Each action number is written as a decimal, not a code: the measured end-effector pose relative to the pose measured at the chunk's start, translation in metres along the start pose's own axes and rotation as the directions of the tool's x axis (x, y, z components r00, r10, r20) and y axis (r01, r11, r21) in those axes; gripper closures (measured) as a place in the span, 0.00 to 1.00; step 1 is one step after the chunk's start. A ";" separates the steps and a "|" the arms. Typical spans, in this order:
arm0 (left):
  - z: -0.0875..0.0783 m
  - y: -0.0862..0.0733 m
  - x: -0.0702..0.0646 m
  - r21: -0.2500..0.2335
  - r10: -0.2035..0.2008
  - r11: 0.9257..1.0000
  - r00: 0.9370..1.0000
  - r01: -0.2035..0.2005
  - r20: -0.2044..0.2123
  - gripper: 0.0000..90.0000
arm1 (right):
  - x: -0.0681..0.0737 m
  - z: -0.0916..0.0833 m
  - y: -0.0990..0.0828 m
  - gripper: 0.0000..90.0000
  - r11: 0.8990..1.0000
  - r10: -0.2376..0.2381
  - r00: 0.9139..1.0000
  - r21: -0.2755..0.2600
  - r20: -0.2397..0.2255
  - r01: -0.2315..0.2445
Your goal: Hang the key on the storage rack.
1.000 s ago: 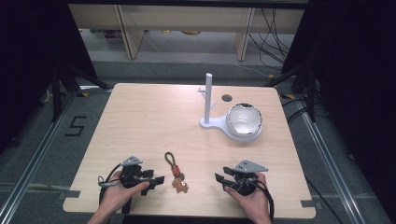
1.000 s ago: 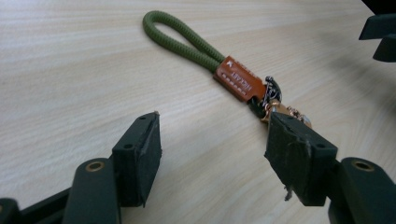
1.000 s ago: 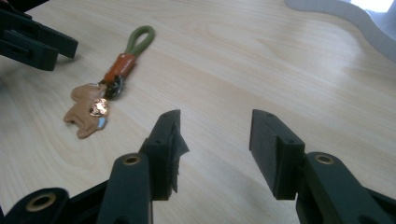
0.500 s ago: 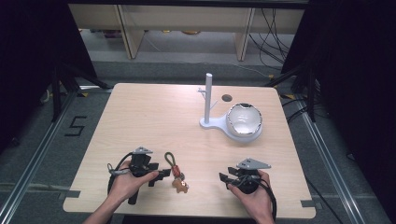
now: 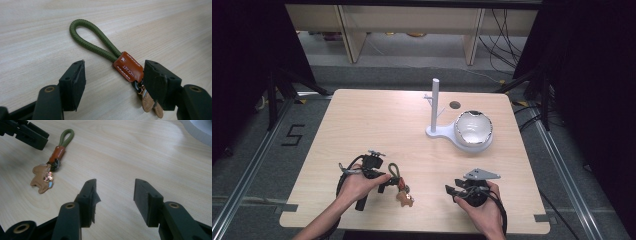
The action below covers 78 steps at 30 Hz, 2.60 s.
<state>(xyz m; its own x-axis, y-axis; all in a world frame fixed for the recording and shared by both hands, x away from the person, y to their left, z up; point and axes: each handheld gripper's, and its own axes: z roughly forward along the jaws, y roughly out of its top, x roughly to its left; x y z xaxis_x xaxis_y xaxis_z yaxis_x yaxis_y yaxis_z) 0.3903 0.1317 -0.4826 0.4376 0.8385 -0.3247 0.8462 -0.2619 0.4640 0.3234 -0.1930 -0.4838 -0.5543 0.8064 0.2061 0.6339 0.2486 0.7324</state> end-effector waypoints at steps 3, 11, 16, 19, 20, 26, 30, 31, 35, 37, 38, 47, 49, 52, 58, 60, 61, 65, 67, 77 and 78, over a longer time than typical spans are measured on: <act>0.002 0.007 -0.005 0.055 0.002 0.998 1.000 -0.002 -0.015 0.38 | 0.002 0.000 -0.001 0.60 0.999 0.032 0.999 -0.007 -0.009 -0.032; 0.014 0.016 -0.016 0.109 0.005 0.994 0.998 0.003 -0.070 0.38 | -0.002 -0.002 0.000 0.60 1.000 -0.015 1.000 -0.002 0.000 0.015; 0.018 0.021 -0.019 0.125 0.016 0.992 0.997 -0.007 -0.077 0.38 | -0.003 -0.003 0.000 0.60 1.000 -0.018 1.000 -0.002 0.004 0.018; 0.021 0.022 -0.021 0.131 0.019 0.991 0.997 -0.009 -0.074 0.38 | -0.003 -0.003 0.000 0.60 1.000 -0.019 1.000 -0.001 0.004 0.019; 0.022 0.022 -0.022 0.136 0.019 0.991 0.997 -0.008 -0.081 0.38 | -0.003 -0.003 0.000 0.60 1.000 -0.018 1.000 -0.002 0.002 0.018; 0.027 0.025 -0.025 0.147 -0.001 0.989 0.995 0.015 -0.096 0.38 | -0.003 -0.003 0.000 0.60 1.000 -0.015 1.000 -0.004 -0.003 0.015; 0.028 0.027 -0.027 0.147 0.014 0.989 0.993 0.004 -0.118 0.38 | -0.003 -0.003 0.000 0.60 1.000 -0.007 1.000 0.005 -0.007 0.007; 0.028 0.027 -0.028 0.152 0.015 0.988 0.993 0.004 -0.120 0.38 | -0.003 -0.003 -0.001 0.60 1.000 -0.006 1.000 0.006 -0.009 0.006; 0.029 0.028 -0.029 0.163 0.023 0.987 0.991 -0.001 -0.134 0.40 | -0.003 -0.003 -0.001 0.60 1.000 -0.006 1.000 0.008 -0.013 0.006; 0.029 0.028 -0.031 0.177 0.043 0.984 0.988 -0.017 -0.145 0.44 | -0.002 -0.003 0.000 0.60 1.000 -0.006 1.000 0.010 -0.015 0.006; 0.030 0.027 -0.033 0.170 0.055 0.985 0.987 -0.028 -0.154 0.45 | -0.002 -0.003 0.000 0.60 1.000 -0.007 1.000 0.009 -0.016 0.008; 0.028 0.025 -0.034 0.180 0.159 0.975 0.974 -0.130 -0.162 0.69 | -0.003 -0.004 -0.001 0.60 1.000 -0.001 1.000 -0.001 -0.028 0.001; 0.027 0.023 -0.033 0.183 0.189 0.970 0.970 -0.160 -0.153 0.72 | -0.003 -0.003 -0.001 0.60 1.000 -0.001 0.999 0.002 -0.036 0.001; 0.025 0.022 -0.031 0.179 0.216 0.965 0.967 -0.191 -0.135 0.77 | -0.003 -0.003 -0.001 0.60 1.000 -0.001 0.999 -0.001 -0.036 0.001; 0.021 0.018 -0.028 0.147 0.282 0.953 0.954 -0.266 -0.100 0.84 | -0.003 -0.002 -0.001 0.60 1.000 0.005 0.999 -0.002 -0.048 -0.005; 0.019 0.016 -0.028 0.132 0.296 0.950 0.951 -0.282 -0.094 0.85 | -0.003 -0.003 -0.001 0.60 1.000 0.007 0.999 0.001 -0.038 -0.007; 0.018 0.016 -0.028 0.126 0.306 0.947 0.948 -0.295 -0.086 0.86 | -0.004 -0.002 -0.001 0.60 1.000 0.010 0.999 -0.002 -0.045 -0.010; 0.014 0.013 -0.028 0.092 0.320 0.945 0.944 -0.313 -0.082 0.88 | -0.004 -0.002 -0.001 0.60 1.000 0.010 0.999 0.001 -0.039 -0.010; 0.009 0.011 -0.027 0.050 0.331 0.943 0.941 -0.328 -0.070 0.88 | -0.004 -0.002 -0.002 0.60 1.000 0.010 0.999 -0.003 -0.044 -0.010; -0.006 0.005 -0.025 -0.096 0.355 0.929 0.934 -0.358 -0.052 0.88 | -0.004 -0.001 -0.002 0.60 1.000 0.009 0.999 -0.014 -0.038 -0.009; -0.010 0.004 -0.024 -0.117 0.357 0.926 0.933 -0.360 -0.047 0.88 | -0.004 -0.002 -0.002 0.60 1.000 0.004 1.000 -0.021 -0.028 -0.004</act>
<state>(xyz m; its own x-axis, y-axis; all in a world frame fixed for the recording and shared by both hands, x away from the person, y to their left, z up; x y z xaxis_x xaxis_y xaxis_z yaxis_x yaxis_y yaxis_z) 0.3802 0.1151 -0.4647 0.6959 0.7113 -0.0990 0.5904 -0.4880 0.6429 0.3232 -0.1977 -0.4849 -0.5668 0.7921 0.2265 0.6248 0.2341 0.7448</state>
